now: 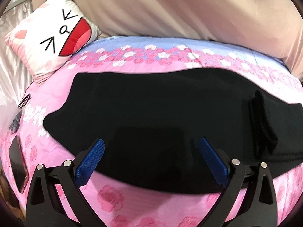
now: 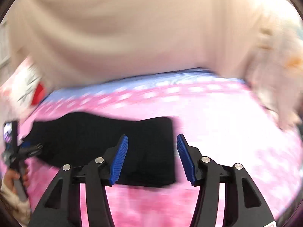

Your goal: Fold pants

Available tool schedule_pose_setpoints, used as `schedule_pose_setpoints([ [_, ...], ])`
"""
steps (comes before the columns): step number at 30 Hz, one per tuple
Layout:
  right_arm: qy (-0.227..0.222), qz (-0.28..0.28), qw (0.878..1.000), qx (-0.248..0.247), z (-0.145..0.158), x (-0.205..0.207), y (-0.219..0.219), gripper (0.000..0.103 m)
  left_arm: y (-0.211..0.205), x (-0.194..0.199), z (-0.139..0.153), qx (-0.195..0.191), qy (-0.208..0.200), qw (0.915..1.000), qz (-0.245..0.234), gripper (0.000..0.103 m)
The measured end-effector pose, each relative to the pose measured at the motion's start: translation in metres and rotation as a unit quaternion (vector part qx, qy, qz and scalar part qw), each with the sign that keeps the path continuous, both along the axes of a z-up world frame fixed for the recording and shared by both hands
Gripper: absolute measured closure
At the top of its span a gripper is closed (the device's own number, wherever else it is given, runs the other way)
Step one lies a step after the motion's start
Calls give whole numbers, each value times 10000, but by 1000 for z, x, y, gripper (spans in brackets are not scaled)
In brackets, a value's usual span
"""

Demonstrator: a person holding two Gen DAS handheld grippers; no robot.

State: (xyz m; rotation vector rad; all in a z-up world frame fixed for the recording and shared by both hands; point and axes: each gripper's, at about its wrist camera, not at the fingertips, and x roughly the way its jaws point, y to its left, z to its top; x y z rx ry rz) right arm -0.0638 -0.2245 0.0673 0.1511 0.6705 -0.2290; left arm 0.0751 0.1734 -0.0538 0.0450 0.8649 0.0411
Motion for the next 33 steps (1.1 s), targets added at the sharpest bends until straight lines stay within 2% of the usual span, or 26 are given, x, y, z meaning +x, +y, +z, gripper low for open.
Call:
schedule_pose_setpoints([
  [2,57,-50,9999,-74,-3,0,-1,49,-3,5,4,-159,-40,9998,69,5],
  [5,191,371,9991,117,-20,16,16,49,17,7,14,-481,-144,9979,399,5],
  [7,378,737,9965,137,-36,38,38,49,42,7,18,-525,-188,9955,762,5],
  [10,546,1080,9925,159,-52,62,65,49,84,5,19,-313,-353,9916,1201,5],
  [12,591,1254,9900,274,-57,75,77,49,109,8,12,-115,-247,9881,1514,5],
  [14,598,1388,9880,301,-60,81,86,49,133,14,-2,-301,-50,9841,1748,5],
  [17,636,1485,9865,257,-66,86,98,49,161,21,-25,-975,208,9714,2156,5],
  [18,649,1484,9865,254,-68,86,101,48,171,22,-35,-1421,173,9617,2336,5],
  [19,665,1479,9864,263,-70,85,101,47,169,19,-32,-1362,-65,9619,2371,9],
  [20,691,1446,9867,270,-73,83,100,44,164,24,-32,-1282,-32,9665,2222,17],
  [21,705,1396,9873,274,-75,83,96,42,151,33,-31,-935,86,9762,1955,26],
  [22,724,1351,9878,289,-77,82,92,42,142,36,-28,-730,50,9805,1823,47],
  [24,739,1207,9894,337,-80,78,80,42,121,44,-20,-510,-12,9880,1457,79],
  [25,727,1118,9904,370,-81,77,72,42,106,47,-11,-212,-56,9906,1349,87],
  [26,715,1022,9913,414,-81,75,65,42,94,48,-4,-76,-138,9925,1209,88],
  [29,637,696,9941,541,-82,65,38,42,45,42,35,-208,-491,9974,493,89],
  [31,559,444,9953,649,-81,56,15,42,9,30,61,-316,-749,9967,-60,89],
  [32,540,373,9955,690,-81,53,8,41,-25,20,77,-428,-871,9938,-538,89],
  [33,496,243,9956,751,-81,49,-4,41,-48,14,86,-496,-933,9911,-816,89],
])
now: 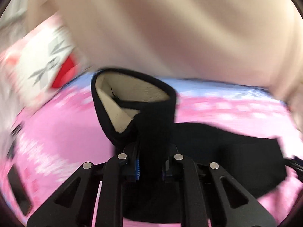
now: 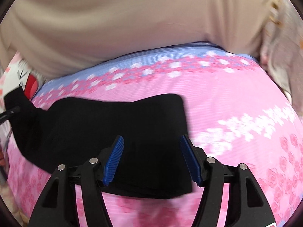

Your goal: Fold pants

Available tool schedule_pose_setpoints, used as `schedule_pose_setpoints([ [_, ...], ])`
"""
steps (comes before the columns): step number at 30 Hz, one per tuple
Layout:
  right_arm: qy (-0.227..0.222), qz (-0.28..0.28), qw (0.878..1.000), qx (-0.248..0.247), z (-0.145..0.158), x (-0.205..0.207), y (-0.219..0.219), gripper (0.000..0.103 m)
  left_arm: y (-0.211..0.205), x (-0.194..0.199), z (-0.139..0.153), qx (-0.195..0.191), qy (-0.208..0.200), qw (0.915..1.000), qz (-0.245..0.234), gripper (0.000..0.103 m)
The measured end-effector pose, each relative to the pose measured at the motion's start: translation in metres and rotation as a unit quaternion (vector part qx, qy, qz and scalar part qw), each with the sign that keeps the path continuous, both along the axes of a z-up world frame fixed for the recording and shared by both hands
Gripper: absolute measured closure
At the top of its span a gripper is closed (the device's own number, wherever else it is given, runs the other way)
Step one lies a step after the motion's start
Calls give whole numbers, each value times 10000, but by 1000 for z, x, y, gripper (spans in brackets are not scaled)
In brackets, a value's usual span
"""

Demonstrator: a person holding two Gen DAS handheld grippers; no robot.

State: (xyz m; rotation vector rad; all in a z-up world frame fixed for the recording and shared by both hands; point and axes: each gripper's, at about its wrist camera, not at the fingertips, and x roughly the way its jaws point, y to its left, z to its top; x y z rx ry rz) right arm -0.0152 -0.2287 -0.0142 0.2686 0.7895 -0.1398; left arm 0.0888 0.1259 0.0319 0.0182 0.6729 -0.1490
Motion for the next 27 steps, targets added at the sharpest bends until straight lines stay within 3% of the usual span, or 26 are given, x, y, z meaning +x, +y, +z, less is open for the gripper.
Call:
schedule_pose_setpoints([
  [3,-103,-348,9993,56,0,-14,-28,36,-91,-20,10,-106,10,9945,-1039,88],
  [5,-154,-493,9986,92,-2,-24,-43,34,-153,-27,-8,-92,318,9856,-1658,83],
  [9,-148,-711,9970,264,-7,-42,-77,34,-241,-30,-69,88,1334,9701,-2023,77],
  [10,-153,-716,9969,295,-7,-45,-81,34,-250,-35,-73,294,1279,9737,-1862,76],
  [12,-170,-605,9974,358,-7,-48,-87,34,-260,-49,-64,813,758,9792,-1700,74],
  [14,-185,-408,9980,453,-8,-47,-88,34,-253,-56,-51,856,530,9809,-1665,73],
  [15,-185,-305,9984,441,-8,-44,-86,34,-242,-55,-37,669,475,9841,-1578,68],
  [17,-181,-161,9992,331,-7,-36,-80,34,-225,-52,-19,379,417,9870,-1504,49],
  [18,-178,-96,9994,267,-6,-33,-76,34,-212,-50,-7,120,300,9881,-1502,13],
  [19,-194,-13,9995,259,-4,-29,-73,34,-209,-54,0,30,181,9892,-1457,6],
  [23,-356,226,9979,495,3,-23,-65,34,-200,-71,28,202,-307,9911,-1278,6],
  [27,-276,702,9926,955,7,-8,-43,27,-188,-74,31,751,-539,9910,-971,5],
])
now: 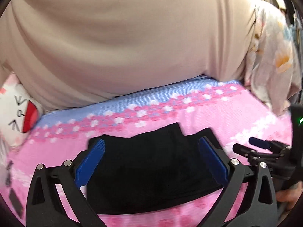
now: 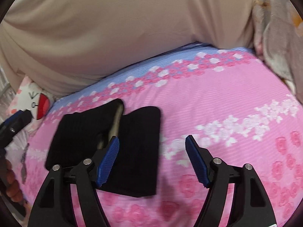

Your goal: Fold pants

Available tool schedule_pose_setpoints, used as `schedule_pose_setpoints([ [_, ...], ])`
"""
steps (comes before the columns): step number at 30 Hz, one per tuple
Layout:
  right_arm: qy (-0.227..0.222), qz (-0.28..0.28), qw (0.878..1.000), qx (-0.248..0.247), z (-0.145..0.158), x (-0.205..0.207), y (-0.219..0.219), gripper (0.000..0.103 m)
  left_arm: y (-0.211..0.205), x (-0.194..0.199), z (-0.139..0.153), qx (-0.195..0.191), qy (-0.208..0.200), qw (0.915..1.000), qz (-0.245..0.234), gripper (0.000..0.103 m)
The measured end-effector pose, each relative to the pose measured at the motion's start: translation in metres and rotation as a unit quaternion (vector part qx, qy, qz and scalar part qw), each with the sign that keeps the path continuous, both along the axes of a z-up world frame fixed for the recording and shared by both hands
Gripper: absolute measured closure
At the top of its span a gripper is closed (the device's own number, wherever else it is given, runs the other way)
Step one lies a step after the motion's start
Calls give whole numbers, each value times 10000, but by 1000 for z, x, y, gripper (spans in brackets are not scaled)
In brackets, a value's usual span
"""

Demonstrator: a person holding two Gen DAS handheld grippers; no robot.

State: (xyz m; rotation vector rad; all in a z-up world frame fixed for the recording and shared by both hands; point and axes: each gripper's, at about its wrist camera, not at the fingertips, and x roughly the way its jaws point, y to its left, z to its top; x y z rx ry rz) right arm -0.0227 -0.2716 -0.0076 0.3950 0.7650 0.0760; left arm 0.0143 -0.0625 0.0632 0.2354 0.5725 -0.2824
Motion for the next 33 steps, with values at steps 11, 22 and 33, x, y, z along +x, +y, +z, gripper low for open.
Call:
schedule_pose_setpoints([
  [11,729,702,9949,27,-41,68,78,43,110,27,-50,479,514,9873,1426,5],
  [22,362,-192,9982,-435,1,-4,32,87,147,27,-62,76,754,9875,1385,5],
  [33,-57,301,9991,-277,35,1,55,75,110,32,-86,192,1028,9902,927,5],
])
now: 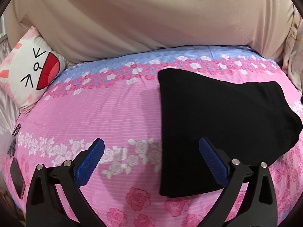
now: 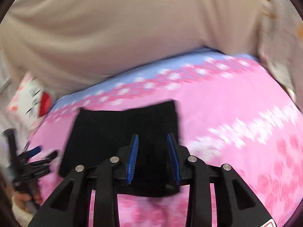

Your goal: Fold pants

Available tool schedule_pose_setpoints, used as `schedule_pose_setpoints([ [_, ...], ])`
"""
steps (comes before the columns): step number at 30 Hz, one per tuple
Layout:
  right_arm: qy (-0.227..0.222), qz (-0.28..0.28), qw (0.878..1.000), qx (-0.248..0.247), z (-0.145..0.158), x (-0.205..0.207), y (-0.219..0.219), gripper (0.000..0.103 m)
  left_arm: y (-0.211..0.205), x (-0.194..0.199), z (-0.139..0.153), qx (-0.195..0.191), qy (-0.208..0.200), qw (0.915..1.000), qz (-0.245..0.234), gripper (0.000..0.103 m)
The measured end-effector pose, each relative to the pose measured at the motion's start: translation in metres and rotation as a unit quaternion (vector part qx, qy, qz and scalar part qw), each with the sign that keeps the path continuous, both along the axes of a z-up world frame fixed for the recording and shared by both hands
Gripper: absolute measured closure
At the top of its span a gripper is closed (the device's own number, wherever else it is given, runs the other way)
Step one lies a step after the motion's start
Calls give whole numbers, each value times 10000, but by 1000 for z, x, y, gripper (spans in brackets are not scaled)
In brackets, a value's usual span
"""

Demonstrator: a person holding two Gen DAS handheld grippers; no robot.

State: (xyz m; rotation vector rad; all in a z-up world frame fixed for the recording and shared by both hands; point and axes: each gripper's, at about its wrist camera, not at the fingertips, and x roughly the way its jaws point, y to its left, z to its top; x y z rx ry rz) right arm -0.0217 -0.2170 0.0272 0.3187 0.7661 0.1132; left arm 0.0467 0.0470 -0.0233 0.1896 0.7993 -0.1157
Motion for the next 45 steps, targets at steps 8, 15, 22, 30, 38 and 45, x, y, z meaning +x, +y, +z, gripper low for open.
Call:
schedule_pose_setpoints([
  [8,816,1229,9876,-536,-61,102,96,76,-10,1,-11,78,172,9998,-21,5],
  [15,724,717,9946,-199,-54,125,75,85,-13,5,-13,107,241,9996,-48,5],
  [22,811,1165,9881,-597,-58,107,106,84,-18,10,-17,97,252,9996,-104,5],
  [30,457,1242,9891,-640,-40,114,135,79,-11,8,-15,72,255,9996,-61,5],
  [38,260,751,9950,-605,-35,138,117,80,-2,1,-8,12,214,9998,-29,5],
  [45,-146,-539,9950,-829,-11,20,-7,57,28,4,-7,-131,260,9991,324,5],
])
